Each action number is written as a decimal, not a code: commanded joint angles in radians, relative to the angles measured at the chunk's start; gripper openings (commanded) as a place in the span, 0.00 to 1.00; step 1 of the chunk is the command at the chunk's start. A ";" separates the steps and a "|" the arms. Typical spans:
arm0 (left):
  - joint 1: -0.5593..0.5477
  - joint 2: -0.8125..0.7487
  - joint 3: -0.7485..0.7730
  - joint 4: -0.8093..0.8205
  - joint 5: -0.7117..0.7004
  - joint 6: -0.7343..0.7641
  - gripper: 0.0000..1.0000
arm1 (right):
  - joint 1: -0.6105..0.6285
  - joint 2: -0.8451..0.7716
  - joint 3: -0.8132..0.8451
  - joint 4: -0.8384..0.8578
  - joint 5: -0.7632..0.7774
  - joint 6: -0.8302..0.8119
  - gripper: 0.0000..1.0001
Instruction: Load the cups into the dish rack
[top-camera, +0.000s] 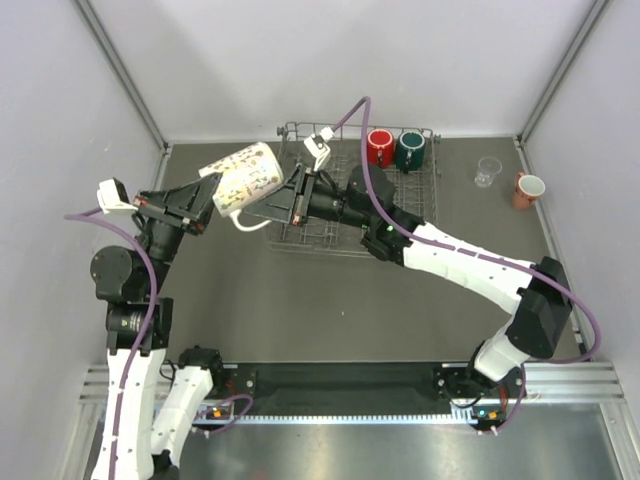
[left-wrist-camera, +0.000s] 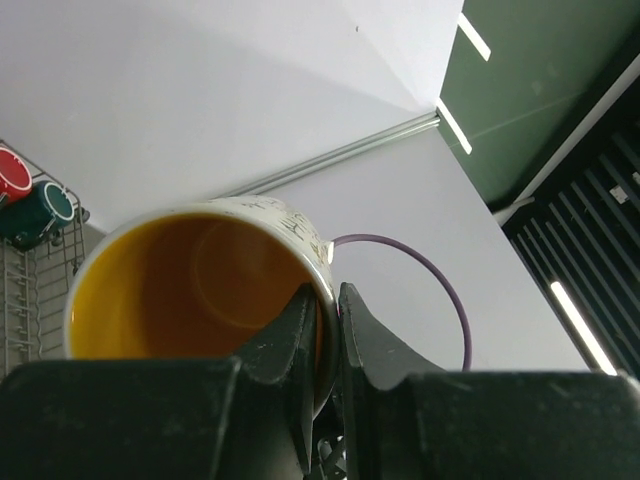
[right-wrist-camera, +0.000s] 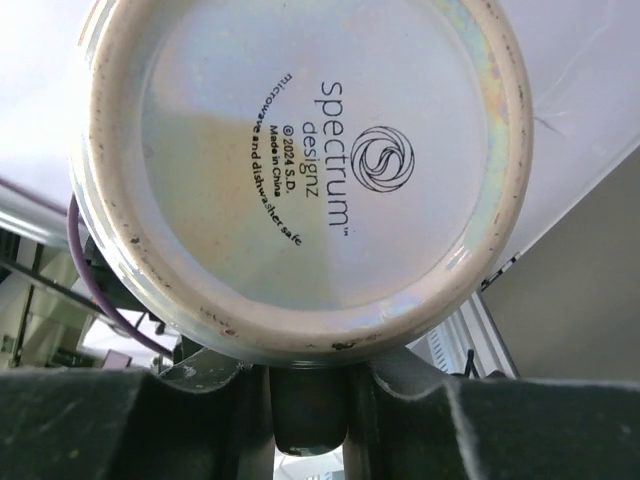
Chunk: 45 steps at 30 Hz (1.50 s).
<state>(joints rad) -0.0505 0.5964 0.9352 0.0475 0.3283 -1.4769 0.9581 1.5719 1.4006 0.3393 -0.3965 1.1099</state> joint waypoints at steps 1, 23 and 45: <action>-0.012 -0.061 0.011 0.108 0.071 -0.023 0.00 | 0.008 -0.015 0.000 0.226 0.018 -0.004 0.00; -0.012 -0.245 -0.021 -0.356 -0.063 0.039 0.68 | -0.042 -0.108 0.049 -0.034 0.076 -0.274 0.00; -0.015 -0.199 0.323 -0.948 -0.178 0.737 0.97 | -0.159 0.259 0.578 -0.574 0.586 -0.830 0.00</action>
<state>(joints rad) -0.0620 0.3691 1.2285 -0.8551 0.1398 -0.8757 0.8089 1.7847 1.8194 -0.2630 0.0105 0.4343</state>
